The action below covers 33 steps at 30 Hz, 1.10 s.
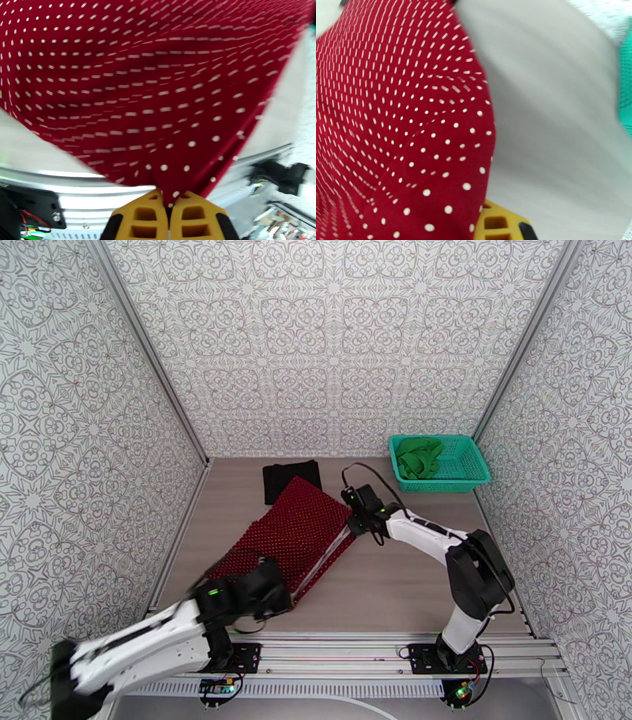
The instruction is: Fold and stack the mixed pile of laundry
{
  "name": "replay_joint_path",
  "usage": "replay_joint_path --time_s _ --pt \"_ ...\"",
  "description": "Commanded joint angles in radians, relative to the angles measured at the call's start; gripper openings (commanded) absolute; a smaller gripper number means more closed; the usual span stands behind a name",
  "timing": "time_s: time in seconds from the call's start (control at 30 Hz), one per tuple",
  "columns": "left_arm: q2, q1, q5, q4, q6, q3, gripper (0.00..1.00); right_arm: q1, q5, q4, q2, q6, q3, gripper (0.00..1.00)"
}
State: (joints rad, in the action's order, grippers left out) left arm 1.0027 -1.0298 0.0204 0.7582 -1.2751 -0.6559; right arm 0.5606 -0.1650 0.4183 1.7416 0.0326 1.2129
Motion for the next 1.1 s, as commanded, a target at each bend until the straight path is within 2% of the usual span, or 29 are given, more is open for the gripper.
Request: replay_joint_path --time_s 0.0,0.23,0.27,0.4,0.5,0.63,0.83,0.93,0.97,1.07 --pt "0.176 -0.030 0.059 -0.152 0.009 -0.070 0.00 -0.051 -0.134 -0.022 0.000 -0.039 -0.019 0.00" --pt "0.588 -0.032 0.198 -0.259 0.160 -0.332 0.00 -0.159 -0.164 -0.030 0.048 -0.134 0.029 0.00" --pt "0.653 -0.034 0.235 -0.276 0.178 -0.382 0.00 -0.178 -0.150 -0.026 0.060 -0.140 0.045 0.04" --pt "0.869 -0.047 0.363 -0.304 0.227 -0.574 0.00 -0.226 -0.088 0.006 0.096 -0.128 0.108 0.46" --pt "0.958 -0.051 0.388 -0.260 0.262 -0.695 0.00 -0.227 -0.093 0.039 0.091 -0.126 0.137 0.62" --pt "1.004 -0.051 0.399 -0.214 0.291 -0.778 0.00 -0.228 -0.113 0.103 0.035 -0.104 0.152 0.78" --pt "1.030 -0.052 0.429 -0.207 0.303 -0.798 0.00 -0.227 -0.206 0.210 -0.075 -0.045 0.145 0.84" --pt "1.032 -0.055 0.434 -0.207 0.306 -0.798 0.06 -0.228 -0.274 0.271 -0.107 -0.015 0.153 0.84" --pt "1.031 -0.056 0.436 -0.207 0.308 -0.800 0.11 -0.228 -0.292 0.289 -0.116 -0.005 0.155 0.84" --pt "1.028 -0.060 0.438 -0.206 0.314 -0.803 0.42 -0.228 -0.293 0.318 -0.155 0.021 0.150 0.84"
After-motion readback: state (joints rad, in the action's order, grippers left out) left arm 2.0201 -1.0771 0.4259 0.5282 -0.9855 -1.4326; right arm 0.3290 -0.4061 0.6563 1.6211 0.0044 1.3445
